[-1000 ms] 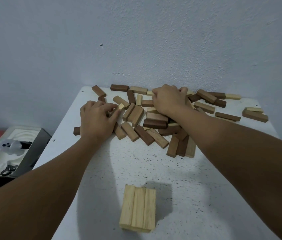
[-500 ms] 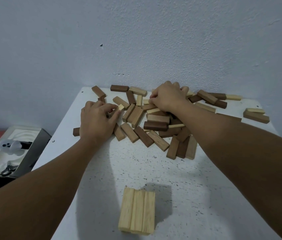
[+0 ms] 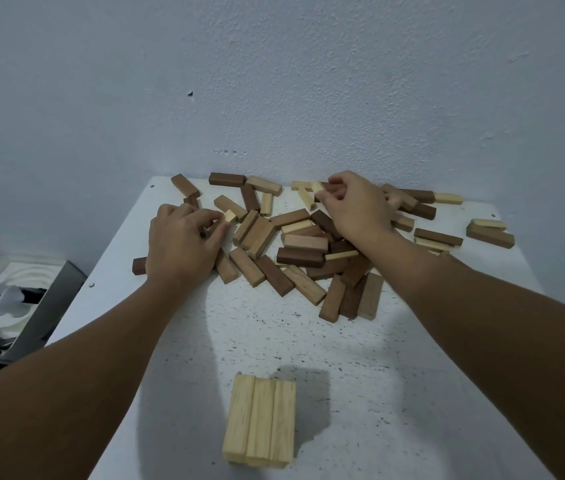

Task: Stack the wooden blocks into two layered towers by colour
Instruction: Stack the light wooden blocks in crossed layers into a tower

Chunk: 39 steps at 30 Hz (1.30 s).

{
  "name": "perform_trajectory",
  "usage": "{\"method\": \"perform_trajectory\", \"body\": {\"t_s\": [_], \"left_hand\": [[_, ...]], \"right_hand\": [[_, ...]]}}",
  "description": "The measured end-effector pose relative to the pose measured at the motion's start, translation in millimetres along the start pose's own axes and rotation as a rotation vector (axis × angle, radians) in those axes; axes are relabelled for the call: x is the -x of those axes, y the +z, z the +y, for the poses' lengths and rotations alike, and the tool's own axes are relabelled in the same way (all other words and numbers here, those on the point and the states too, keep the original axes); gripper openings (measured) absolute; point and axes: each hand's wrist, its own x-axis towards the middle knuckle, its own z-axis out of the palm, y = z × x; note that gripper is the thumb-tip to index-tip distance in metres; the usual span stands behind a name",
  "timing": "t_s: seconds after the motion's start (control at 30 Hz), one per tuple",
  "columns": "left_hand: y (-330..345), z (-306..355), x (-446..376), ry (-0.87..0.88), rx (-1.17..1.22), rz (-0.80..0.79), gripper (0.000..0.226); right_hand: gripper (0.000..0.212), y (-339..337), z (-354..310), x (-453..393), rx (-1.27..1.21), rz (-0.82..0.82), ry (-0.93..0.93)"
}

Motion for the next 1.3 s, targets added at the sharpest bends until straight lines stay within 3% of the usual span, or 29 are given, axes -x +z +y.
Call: {"method": "perform_trajectory", "body": {"t_s": [0.27, 0.6, 0.77, 1.03, 1.3], "left_hand": [[-0.7, -0.5, -1.0, -0.003, -0.002, -0.014, 0.028], [-1.3, -0.2, -0.6, 0.010, -0.008, -0.026, 0.028], [-3.9, 2.1, 0.7, 0.051, 0.023, 0.015, 0.025], [-18.8, 14.5, 11.8, 0.067, 0.068, 0.076, 0.024], [-79.0, 95.4, 16.1, 0.026, 0.328, -0.083, 0.016]], "right_hand": [[0.037, 9.2, -15.7, -6.8, 0.118, -0.169, -0.020], [0.028, 20.6, -25.2, -5.7, 0.329, -0.139, -0.087], [0.029, 16.0, -28.2, 16.4, 0.219, -0.021, -0.147], [0.025, -10.7, -30.7, 74.8, 0.036, 0.007, -0.092], [0.019, -49.0, -25.1, 119.7, -0.212, -0.019, 0.039]]}}
